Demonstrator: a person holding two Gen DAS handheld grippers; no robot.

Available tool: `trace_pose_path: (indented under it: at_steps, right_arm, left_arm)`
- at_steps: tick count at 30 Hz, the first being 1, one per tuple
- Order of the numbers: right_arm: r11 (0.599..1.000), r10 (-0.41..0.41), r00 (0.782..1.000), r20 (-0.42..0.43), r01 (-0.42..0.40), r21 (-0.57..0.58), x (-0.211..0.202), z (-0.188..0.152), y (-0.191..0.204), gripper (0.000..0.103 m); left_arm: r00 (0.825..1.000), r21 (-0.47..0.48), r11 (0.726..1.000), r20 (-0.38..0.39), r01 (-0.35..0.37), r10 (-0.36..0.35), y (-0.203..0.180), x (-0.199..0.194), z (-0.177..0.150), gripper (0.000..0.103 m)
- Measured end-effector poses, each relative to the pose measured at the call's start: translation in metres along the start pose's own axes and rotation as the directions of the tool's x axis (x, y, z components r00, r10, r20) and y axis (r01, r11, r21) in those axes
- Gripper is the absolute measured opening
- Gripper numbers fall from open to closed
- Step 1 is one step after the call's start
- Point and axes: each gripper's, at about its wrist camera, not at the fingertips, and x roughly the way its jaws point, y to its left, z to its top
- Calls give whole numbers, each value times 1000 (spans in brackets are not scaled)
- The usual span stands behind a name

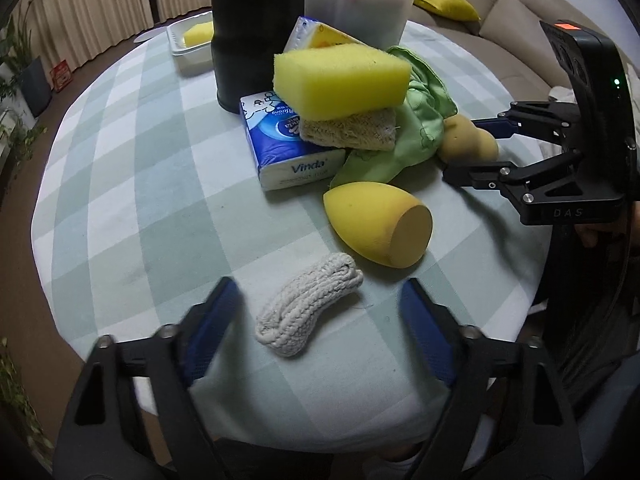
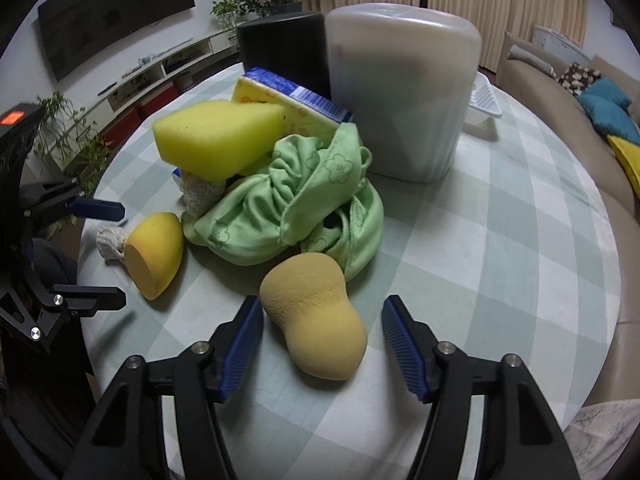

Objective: Organize soft objects
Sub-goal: 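Grasp the white rope toy with the left tool while the right tool grasps the tan peanut sponge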

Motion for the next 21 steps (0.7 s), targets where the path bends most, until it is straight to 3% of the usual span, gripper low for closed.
trace_pose_path:
  at_steps: [8,11,16,21]
  right_arm:
    - [1000,-1,1000,0,1,-25,0,1,3,58]
    - [1000,0,1000,2,0,-31,1,1,4,56]
    - [999,-2,1000,4,2,-40,0,1,8,50]
    - [998,-13,1000,5,13,-53,-1,0,12,46]
  left_arm:
    - [999,33,999,-23,-27,28,3,2,-1,68]
    - [1000,42,999,-6,-18,18,1,0,-2,49]
    - [1000,11,1000,3,-12,12,3,-2,-3,44]
    - [999,-3,999,-2,-51,51,-2,-3,-6,37]
